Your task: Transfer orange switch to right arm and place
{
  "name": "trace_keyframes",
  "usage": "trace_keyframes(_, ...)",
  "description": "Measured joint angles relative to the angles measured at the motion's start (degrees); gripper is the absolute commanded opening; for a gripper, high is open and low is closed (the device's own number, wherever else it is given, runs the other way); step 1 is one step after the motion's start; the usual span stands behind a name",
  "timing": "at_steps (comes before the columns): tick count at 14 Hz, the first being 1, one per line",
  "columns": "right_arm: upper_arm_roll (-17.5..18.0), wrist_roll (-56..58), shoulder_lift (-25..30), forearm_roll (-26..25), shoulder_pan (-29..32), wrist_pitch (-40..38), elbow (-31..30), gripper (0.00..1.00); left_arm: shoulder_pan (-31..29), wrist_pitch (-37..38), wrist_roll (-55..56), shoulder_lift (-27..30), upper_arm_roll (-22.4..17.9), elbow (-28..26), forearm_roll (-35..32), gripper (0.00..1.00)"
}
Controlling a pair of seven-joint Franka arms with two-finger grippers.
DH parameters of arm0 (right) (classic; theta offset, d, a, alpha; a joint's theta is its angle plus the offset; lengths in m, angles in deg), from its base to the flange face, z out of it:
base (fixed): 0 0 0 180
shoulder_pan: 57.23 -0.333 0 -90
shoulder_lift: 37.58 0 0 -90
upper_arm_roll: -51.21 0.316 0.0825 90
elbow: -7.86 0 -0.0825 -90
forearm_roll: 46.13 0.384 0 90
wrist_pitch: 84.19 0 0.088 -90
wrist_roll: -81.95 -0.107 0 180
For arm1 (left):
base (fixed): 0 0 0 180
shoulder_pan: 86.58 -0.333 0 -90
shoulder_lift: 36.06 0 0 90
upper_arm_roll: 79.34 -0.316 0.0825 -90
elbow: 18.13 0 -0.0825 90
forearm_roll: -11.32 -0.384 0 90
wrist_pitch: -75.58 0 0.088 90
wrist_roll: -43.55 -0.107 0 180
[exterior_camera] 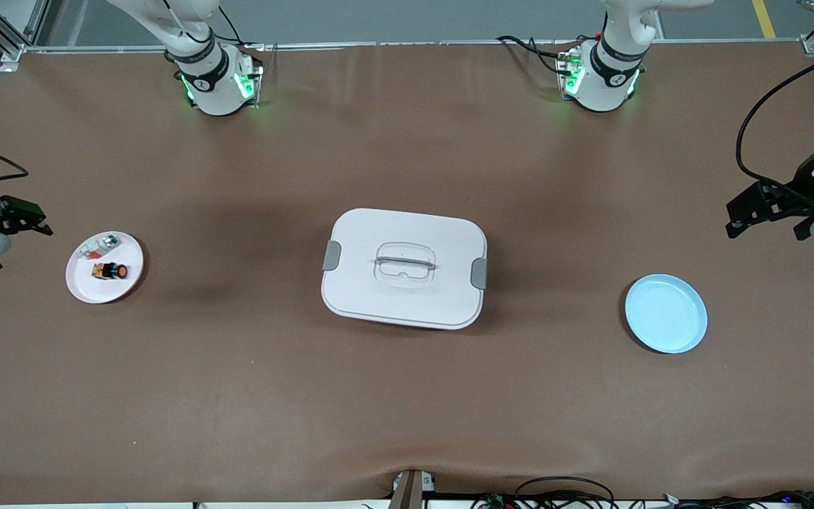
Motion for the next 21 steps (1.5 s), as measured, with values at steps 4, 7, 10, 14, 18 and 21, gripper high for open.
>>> trace_keyframes(4,-0.01,-12.62,0.02,2.22,-2.71,-4.21,5.94,1.00,0.01,-0.76,0.27,0.56,0.00,-0.97,0.17,1.00)
trace_keyframes(7,-0.04,-20.55,0.00,2.12,-3.85,-4.58,7.68,1.00,0.00,-3.68,0.29,2.76,0.00,-4.50,0.20,1.00)
trace_keyframes(10,-0.31,-23.89,0.02,2.12,-3.84,-6.15,10.10,1.00,0.22,-4.40,0.35,4.34,0.03,-6.59,0.20,1.00)
trace_keyframes(14,-0.88,-30.18,0.07,2.12,-3.82,-10.32,11.74,1.00,0.36,-4.32,0.87,4.41,0.29,-6.77,0.20,1.00)
trace_keyframes(18,-0.76,-31.93,2.03,2.12,-3.84,-12.14,14.12,1.00,0.37,-3.42,0.87,4.39,0.42,-7.25,0.20,1.00)
trace_keyframes(21,-0.91,-32.32,4.27,2.17,-3.65,-17.06,14.47,1.00,0.38,-1.32,0.87,4.22,0.44,-7.08,0.20,1.00)
